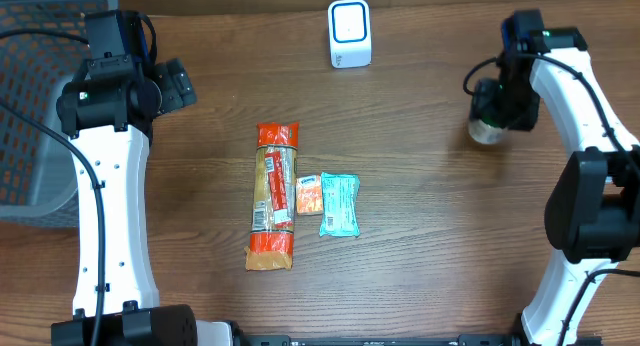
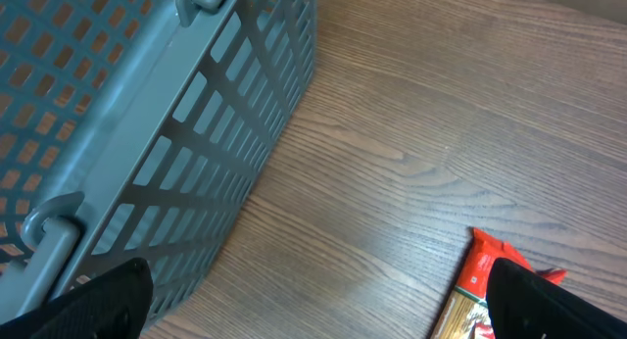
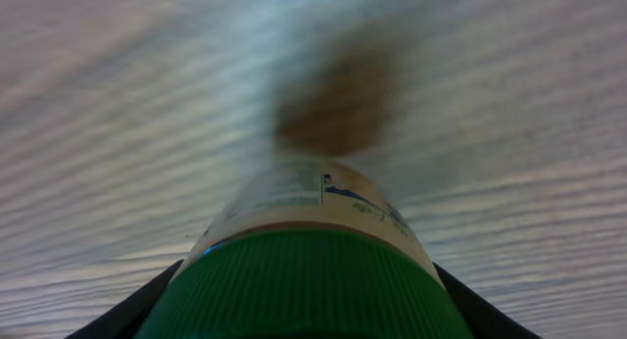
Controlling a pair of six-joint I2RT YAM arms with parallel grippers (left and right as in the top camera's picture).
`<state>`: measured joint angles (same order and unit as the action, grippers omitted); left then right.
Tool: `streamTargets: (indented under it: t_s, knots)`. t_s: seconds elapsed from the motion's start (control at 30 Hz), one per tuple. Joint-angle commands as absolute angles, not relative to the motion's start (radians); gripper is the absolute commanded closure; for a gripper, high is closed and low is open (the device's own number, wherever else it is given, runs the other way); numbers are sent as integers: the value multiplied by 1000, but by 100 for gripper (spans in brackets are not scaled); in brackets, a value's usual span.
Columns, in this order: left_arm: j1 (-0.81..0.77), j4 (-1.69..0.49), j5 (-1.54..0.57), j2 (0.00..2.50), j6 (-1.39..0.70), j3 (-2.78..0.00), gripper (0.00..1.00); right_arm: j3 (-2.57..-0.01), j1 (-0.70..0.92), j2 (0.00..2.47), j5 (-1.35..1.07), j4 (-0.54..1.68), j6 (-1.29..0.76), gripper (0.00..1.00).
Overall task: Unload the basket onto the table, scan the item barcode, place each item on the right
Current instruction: 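Carry the jar right and set it down on the table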
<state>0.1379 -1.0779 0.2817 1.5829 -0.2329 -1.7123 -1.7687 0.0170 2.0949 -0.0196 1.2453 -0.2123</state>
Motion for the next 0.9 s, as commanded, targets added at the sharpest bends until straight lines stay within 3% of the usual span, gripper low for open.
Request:
streamTargets:
  t_s: [0.0,0.27,0.33,0.47,0.87]
  knots:
    - [137,-1077,295,1569,-224,-1731,0,-1726,-12,2078,-25,1235,-208,59]
    - [137,-1077,295,1569,-224,-1731,0,-1712,-28,2078,-23,1240,-208,14]
    - [137,-1077,295,1569,-224,-1731,0,-1712,-28,2078,-23,1245,-208,8]
    - [137,-1077,295,1569,-224,-1731,0,-1712,-28,2074,-23,1246,-209,0]
    - [137,-1077,295,1569,-224,-1731,0,-1782,7,1725,-90,1266,-208,0]
